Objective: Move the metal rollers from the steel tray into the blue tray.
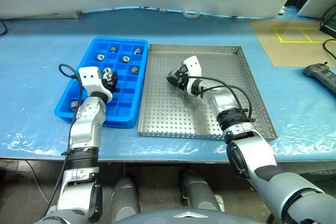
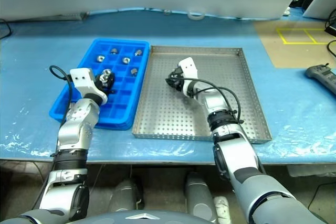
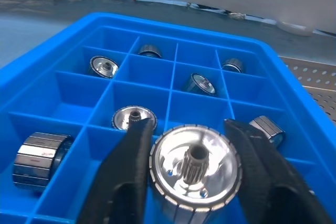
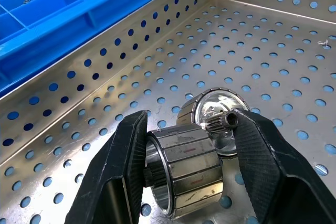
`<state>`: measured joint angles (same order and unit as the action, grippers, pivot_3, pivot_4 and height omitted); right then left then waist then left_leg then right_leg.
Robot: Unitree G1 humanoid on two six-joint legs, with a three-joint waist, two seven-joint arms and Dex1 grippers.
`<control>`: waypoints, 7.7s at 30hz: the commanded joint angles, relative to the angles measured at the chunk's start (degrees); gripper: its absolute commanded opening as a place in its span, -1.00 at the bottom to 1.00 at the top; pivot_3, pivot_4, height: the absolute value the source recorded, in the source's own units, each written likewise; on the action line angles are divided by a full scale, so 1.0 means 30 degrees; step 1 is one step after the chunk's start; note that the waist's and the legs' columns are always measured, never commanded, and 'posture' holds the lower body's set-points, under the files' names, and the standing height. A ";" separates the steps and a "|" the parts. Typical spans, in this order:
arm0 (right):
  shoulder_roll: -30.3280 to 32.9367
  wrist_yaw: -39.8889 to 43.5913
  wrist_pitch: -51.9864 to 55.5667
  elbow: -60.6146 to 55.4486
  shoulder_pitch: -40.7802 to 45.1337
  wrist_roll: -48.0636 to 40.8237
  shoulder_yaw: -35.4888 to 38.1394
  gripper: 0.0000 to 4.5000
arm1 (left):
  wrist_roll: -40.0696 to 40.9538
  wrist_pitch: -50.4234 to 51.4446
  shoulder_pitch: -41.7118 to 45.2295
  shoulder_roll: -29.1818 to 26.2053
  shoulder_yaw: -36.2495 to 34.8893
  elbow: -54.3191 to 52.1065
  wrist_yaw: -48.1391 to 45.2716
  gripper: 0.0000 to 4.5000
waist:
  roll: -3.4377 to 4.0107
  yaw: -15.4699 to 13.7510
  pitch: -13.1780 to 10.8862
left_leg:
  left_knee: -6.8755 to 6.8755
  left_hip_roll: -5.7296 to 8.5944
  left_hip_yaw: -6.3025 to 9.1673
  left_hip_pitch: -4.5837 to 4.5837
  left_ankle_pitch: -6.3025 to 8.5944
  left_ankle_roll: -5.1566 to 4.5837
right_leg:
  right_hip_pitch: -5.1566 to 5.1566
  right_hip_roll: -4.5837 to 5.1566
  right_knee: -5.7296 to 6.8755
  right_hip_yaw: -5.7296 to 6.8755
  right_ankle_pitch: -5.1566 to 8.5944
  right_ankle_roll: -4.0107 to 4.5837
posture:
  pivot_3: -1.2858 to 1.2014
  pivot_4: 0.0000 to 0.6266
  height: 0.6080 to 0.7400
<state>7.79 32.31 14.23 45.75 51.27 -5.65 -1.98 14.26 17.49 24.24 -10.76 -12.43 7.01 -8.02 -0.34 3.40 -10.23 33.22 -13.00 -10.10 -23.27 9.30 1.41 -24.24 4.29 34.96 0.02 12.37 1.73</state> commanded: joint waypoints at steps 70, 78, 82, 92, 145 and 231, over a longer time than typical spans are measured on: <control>-0.3756 0.2147 1.1235 -0.8955 -0.0469 -1.2346 0.3869 -0.05 | 1.8116 0.5046 0.4120 0.5609 -0.4465 0.1301 -0.5025 0.91 | -0.0012 -0.0580 0.0001 | -0.0089 0.0012 0.0001 0.0047 -0.0061 0.0210 | -0.0011 -0.0014 0.0015 -0.0027 -0.0009 -0.0015 | -0.27 -0.52 1.00; -0.3826 0.2328 1.1506 -0.9488 -0.0597 -1.2546 0.3725 -0.05 | 1.6170 0.5326 0.3233 0.5170 -0.3241 0.2530 -0.4926 0.91 | -0.0013 -0.0591 0.0002 | -0.0086 0.0012 0.0003 0.0051 -0.0067 0.0199 | -0.0010 -0.0014 0.0018 -0.0027 -0.0011 -0.0019 | -0.27 -0.52 1.00; -0.3798 0.2322 1.1568 -0.9586 -0.0690 -1.2510 0.3663 -0.05 | 1.6170 0.4734 0.3291 0.5387 -0.3631 0.2582 -0.4849 0.91 | -0.0013 -0.0590 0.0002 | -0.0080 0.0013 0.0003 0.0050 -0.0072 0.0208 | -0.0009 -0.0014 0.0019 -0.0029 -0.0015 -0.0025 | -0.27 -0.52 1.00; -0.3838 0.2129 1.1385 -0.9490 -0.0733 -1.2336 0.3634 -0.05 | 1.6000 0.3410 0.3564 0.5438 -0.3923 0.2870 -0.4896 -0.10 | -0.0015 -0.0589 0.0001 | -0.0080 0.0014 0.0003 0.0064 -0.0076 0.0198 | -0.0008 -0.0016 0.0025 -0.0036 -0.0017 -0.0028 | -0.27 -0.52 1.00; -0.2839 0.4393 1.2585 -1.0700 -0.1150 -1.3773 0.2407 -0.05 | 0.6221 -0.5325 0.3816 -0.0612 -0.2199 0.6422 -0.7734 -0.24 | -0.0019 -0.0938 0.0003 | -0.0084 -0.0002 0.0041 0.0110 -0.0220 0.0340 | -0.0005 -0.0020 0.0174 -0.0003 -0.0037 -0.0064 | -0.24 -0.52 1.00; 0.0654 0.7610 0.0865 0.0414 0.3186 -0.1994 0.0721 0.64 | 0.5051 -0.2134 -0.1151 -0.3332 0.0412 -0.2824 -0.8078 0.88 | -0.0030 -0.1995 0.0001 | -0.0156 -0.0061 0.0031 0.0012 -0.0270 0.0358 | -0.0183 -0.0033 0.0291 0.0061 -0.0026 -0.0043 | -0.18 -0.52 1.00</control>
<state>8.26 54.82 15.62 50.83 61.76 -9.82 -1.39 29.21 11.27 18.69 -20.44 -12.33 -2.11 -29.59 -0.43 -2.58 -10.22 32.76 -13.18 -10.02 -23.23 8.49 2.48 -24.79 4.19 35.82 0.18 12.29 1.60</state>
